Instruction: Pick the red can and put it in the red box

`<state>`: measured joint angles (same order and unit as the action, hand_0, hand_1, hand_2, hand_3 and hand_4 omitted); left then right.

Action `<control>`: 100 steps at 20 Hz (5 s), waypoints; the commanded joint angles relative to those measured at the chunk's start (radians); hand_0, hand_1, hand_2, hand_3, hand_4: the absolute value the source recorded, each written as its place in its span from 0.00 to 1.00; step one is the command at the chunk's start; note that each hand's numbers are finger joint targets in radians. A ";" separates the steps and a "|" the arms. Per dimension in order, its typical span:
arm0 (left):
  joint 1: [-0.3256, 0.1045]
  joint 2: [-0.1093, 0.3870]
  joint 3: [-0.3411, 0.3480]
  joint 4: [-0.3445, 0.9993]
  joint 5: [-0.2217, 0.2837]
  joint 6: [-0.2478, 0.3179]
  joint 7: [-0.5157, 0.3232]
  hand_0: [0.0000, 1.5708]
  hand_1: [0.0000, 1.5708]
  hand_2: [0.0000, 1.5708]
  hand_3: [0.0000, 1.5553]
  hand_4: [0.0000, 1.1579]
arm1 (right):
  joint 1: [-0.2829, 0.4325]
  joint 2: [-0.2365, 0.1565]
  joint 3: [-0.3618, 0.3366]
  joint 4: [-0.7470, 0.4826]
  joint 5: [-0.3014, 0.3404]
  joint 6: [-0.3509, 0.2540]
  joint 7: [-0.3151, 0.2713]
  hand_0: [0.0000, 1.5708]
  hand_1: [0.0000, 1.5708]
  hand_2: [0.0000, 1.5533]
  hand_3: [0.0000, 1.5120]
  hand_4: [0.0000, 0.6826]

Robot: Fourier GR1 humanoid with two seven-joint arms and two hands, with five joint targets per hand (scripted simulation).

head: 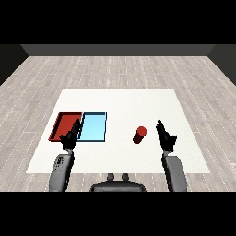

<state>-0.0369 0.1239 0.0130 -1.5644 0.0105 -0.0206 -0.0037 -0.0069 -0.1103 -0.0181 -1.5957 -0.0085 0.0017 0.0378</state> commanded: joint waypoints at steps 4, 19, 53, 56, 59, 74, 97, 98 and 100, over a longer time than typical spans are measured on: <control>0.031 -0.027 0.012 -0.005 -0.028 0.021 -0.001 0.00 0.00 0.00 0.00 0.00 | 0.066 -0.039 -0.059 -0.005 -0.025 0.076 -0.045 0.00 0.00 0.00 0.00 0.00; 0.028 -0.054 0.069 -0.014 0.040 -0.015 -0.377 0.00 0.00 0.00 0.00 0.00 | 0.049 0.003 -0.100 0.085 -0.119 0.224 -0.388 0.00 0.00 0.00 0.00 0.00; 0.002 -0.082 0.067 -0.016 0.072 -0.008 -0.353 0.00 0.00 0.00 0.00 0.00 | -0.128 0.050 -0.117 0.446 -0.145 0.236 -0.499 0.00 0.00 0.00 0.00 0.00; 0.075 -0.067 0.069 -0.100 0.091 -0.029 -0.325 0.00 0.00 0.00 0.00 0.00 | -0.162 0.079 -0.098 0.468 -0.155 0.213 -0.467 0.00 0.00 0.00 0.00 0.00; 0.006 -0.084 0.053 -0.025 0.081 -0.022 -0.331 0.00 0.00 0.00 0.00 0.00 | -0.180 0.055 -0.114 0.435 -0.192 0.226 -0.438 0.00 0.00 0.00 0.00 0.00; 0.010 -0.070 0.079 -0.002 0.078 -0.022 -0.368 0.00 0.00 0.00 0.00 0.00 | -0.244 0.073 -0.099 0.602 -0.207 0.200 -0.483 0.00 0.00 0.00 0.00 0.00; 0.046 -0.077 0.058 -0.066 0.061 -0.014 -0.366 0.00 0.00 0.00 0.00 0.00 | -0.308 0.108 -0.043 0.621 -0.193 0.116 -0.454 0.00 0.00 0.00 0.00 0.00; 0.059 -0.084 0.059 -0.055 0.068 -0.009 -0.356 0.00 0.00 0.00 0.00 0.00 | -0.391 0.089 -0.087 0.747 -0.204 0.123 -0.498 0.00 0.00 0.00 0.00 0.00; 0.040 -0.074 0.065 -0.013 0.071 -0.031 -0.389 0.00 0.00 0.00 0.00 0.00 | -0.342 0.089 -0.057 0.696 -0.179 0.111 -0.479 0.00 0.00 0.00 0.00 0.00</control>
<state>0.0106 0.0434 0.0708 -1.6102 0.0728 -0.0347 -0.3750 -0.3636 -0.0217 -0.0912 -0.8801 -0.2021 0.1295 -0.4631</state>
